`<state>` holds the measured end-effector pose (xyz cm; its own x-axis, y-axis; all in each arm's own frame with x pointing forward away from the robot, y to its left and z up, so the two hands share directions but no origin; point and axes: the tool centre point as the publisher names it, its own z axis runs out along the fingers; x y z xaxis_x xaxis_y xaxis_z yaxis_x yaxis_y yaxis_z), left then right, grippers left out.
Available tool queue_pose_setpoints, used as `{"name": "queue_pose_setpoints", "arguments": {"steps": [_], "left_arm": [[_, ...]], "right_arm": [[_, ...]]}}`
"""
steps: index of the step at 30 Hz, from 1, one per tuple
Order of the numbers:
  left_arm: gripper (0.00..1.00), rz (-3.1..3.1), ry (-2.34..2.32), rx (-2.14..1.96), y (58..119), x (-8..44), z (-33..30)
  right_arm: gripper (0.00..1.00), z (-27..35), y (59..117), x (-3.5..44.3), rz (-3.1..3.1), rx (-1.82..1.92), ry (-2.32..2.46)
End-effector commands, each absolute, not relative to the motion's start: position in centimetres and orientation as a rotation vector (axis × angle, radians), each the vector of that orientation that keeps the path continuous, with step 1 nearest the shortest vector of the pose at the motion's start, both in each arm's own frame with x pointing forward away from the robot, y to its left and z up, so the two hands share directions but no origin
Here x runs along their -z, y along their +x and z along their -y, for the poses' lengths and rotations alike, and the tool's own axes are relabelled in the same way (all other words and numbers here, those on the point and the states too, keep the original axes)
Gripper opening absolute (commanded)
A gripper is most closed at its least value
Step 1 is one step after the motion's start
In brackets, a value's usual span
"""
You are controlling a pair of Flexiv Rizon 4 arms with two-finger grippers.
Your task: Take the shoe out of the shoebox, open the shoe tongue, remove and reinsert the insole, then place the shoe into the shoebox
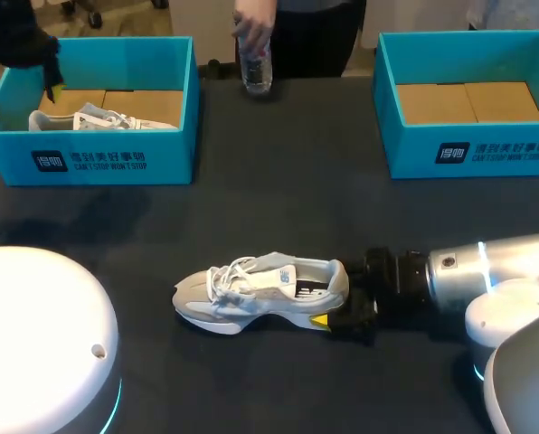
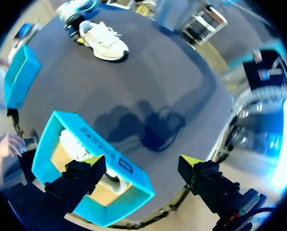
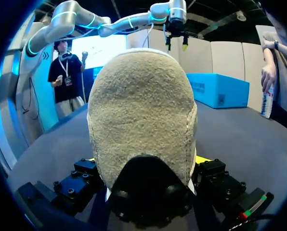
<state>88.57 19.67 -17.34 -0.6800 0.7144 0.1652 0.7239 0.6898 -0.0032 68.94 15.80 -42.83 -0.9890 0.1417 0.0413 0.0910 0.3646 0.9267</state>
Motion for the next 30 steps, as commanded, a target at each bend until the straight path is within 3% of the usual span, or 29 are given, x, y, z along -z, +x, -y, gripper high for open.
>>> {"name": "queue_pose_setpoints", "arguments": {"steps": [1,16,30], "left_arm": [[1.0,2.748,0.154,0.361,85.8,18.0,-16.4],[1.0,2.737,0.303,0.229,84.5,18.4,-15.8],[1.0,2.45,1.337,-0.18,78.9,18.2,-11.5]], "right_arm": [[0.0,-16.1,68.9,43.1,-2.559,-1.727,0.218],[0.0,-16.1,68.9,43.1,-2.559,-1.727,0.218],[0.0,-16.1,68.9,43.1,-2.559,-1.727,0.218]]}}
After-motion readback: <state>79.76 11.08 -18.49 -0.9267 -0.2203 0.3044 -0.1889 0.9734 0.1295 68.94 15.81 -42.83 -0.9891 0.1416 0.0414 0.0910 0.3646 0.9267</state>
